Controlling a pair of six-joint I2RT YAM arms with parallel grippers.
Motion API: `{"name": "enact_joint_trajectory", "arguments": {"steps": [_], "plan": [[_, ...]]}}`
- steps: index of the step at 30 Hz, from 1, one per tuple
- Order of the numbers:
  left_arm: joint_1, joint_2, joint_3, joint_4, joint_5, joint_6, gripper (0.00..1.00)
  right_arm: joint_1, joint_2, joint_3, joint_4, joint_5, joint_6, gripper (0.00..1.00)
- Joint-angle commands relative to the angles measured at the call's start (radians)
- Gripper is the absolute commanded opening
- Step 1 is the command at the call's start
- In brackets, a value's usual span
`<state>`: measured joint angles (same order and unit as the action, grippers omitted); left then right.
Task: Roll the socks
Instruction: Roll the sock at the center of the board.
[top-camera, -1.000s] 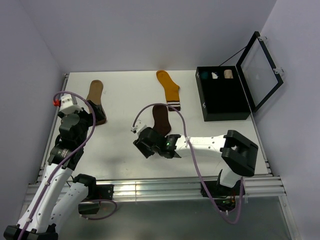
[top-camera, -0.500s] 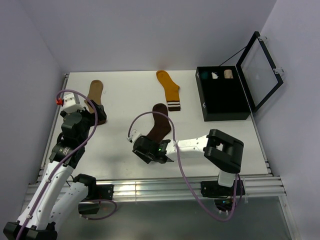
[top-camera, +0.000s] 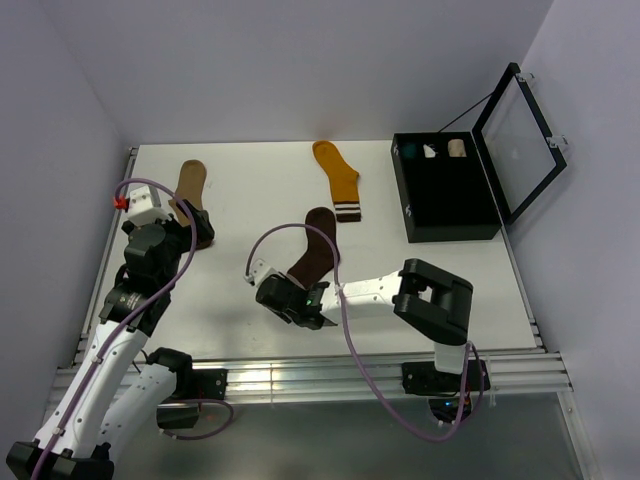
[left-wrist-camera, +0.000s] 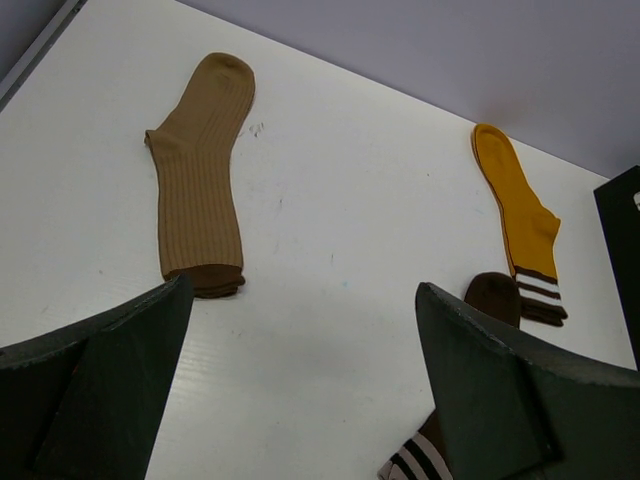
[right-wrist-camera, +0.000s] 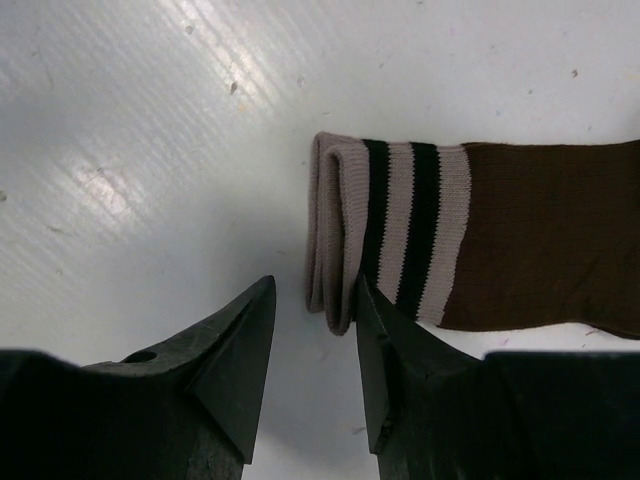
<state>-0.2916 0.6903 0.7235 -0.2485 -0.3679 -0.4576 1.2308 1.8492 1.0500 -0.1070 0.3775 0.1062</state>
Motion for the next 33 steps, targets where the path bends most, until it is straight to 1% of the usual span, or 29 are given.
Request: {"name": "enact_joint_trajectory", "arguments": {"steps": [1, 2, 4, 5, 6, 8, 9, 11, 12, 13, 17, 18, 19, 24, 25, 27, 28, 29, 31, 32, 33], "plan": [[-0.004, -0.002, 0.007, 0.032, -0.011, 0.002, 0.99, 0.006, 0.045, 0.007, -0.022, 0.076, 0.003, 0.45], [-0.006, -0.005, 0.007, 0.034, -0.008, 0.000, 1.00, 0.006, 0.048, 0.004, -0.016, 0.087, 0.004, 0.45], [-0.004, -0.005, 0.008, 0.032, -0.009, 0.000, 0.99, 0.006, 0.051, -0.001, -0.005, 0.101, 0.003, 0.42], [-0.004, -0.005, 0.007, 0.032, -0.012, 0.000, 0.99, 0.007, 0.056, -0.001, -0.002, 0.112, 0.000, 0.39], [-0.004, -0.005, 0.007, 0.031, -0.014, 0.000, 0.99, 0.006, 0.065, -0.001, 0.000, 0.118, -0.003, 0.34], [-0.004, -0.005, 0.007, 0.032, -0.009, 0.000, 0.99, 0.006, 0.080, 0.005, -0.002, 0.121, -0.011, 0.28], [-0.004, -0.005, 0.007, 0.032, -0.009, 0.000, 0.99, 0.006, 0.085, 0.008, -0.002, 0.120, -0.013, 0.20], [-0.004, -0.006, 0.007, 0.032, -0.008, 0.000, 0.99, 0.006, 0.088, 0.015, 0.000, 0.110, -0.019, 0.13], [-0.004, -0.005, 0.007, 0.032, -0.006, 0.000, 0.99, 0.006, 0.082, 0.010, 0.010, 0.104, -0.020, 0.05], [-0.004, -0.006, 0.007, 0.029, -0.006, -0.001, 0.99, 0.006, 0.074, 0.005, 0.021, 0.097, -0.022, 0.01], [-0.004, -0.015, 0.008, 0.034, 0.006, -0.009, 0.99, -0.007, 0.022, 0.004, 0.049, 0.020, -0.022, 0.00], [-0.004, -0.014, 0.010, 0.031, 0.015, -0.016, 0.99, -0.014, 0.015, 0.010, 0.052, -0.035, -0.019, 0.00], [-0.004, -0.014, 0.013, 0.029, 0.018, -0.021, 1.00, -0.023, 0.009, 0.011, 0.058, -0.055, -0.016, 0.00], [-0.004, 0.008, 0.045, -0.018, 0.052, -0.059, 0.99, -0.108, -0.042, -0.013, 0.104, -0.213, 0.039, 0.00], [-0.004, 0.014, 0.051, -0.027, 0.063, -0.065, 0.99, -0.125, -0.053, -0.021, 0.131, -0.297, 0.052, 0.00], [-0.004, 0.021, 0.056, -0.044, 0.078, -0.075, 0.99, -0.183, -0.076, -0.047, 0.179, -0.377, 0.095, 0.00], [-0.004, 0.029, 0.057, -0.049, 0.098, -0.081, 0.99, -0.203, -0.085, -0.054, 0.194, -0.479, 0.110, 0.00], [-0.004, 0.034, 0.059, -0.054, 0.104, -0.096, 1.00, -0.247, -0.088, -0.068, 0.228, -0.529, 0.139, 0.00], [-0.006, 0.044, 0.056, -0.069, 0.129, -0.116, 0.99, -0.286, -0.093, -0.084, 0.262, -0.603, 0.173, 0.00], [-0.004, 0.049, 0.053, -0.072, 0.150, -0.128, 1.00, -0.306, -0.088, -0.094, 0.295, -0.699, 0.206, 0.00], [-0.004, 0.052, 0.048, -0.074, 0.164, -0.154, 0.99, -0.347, -0.084, -0.100, 0.312, -0.736, 0.225, 0.00]]}}
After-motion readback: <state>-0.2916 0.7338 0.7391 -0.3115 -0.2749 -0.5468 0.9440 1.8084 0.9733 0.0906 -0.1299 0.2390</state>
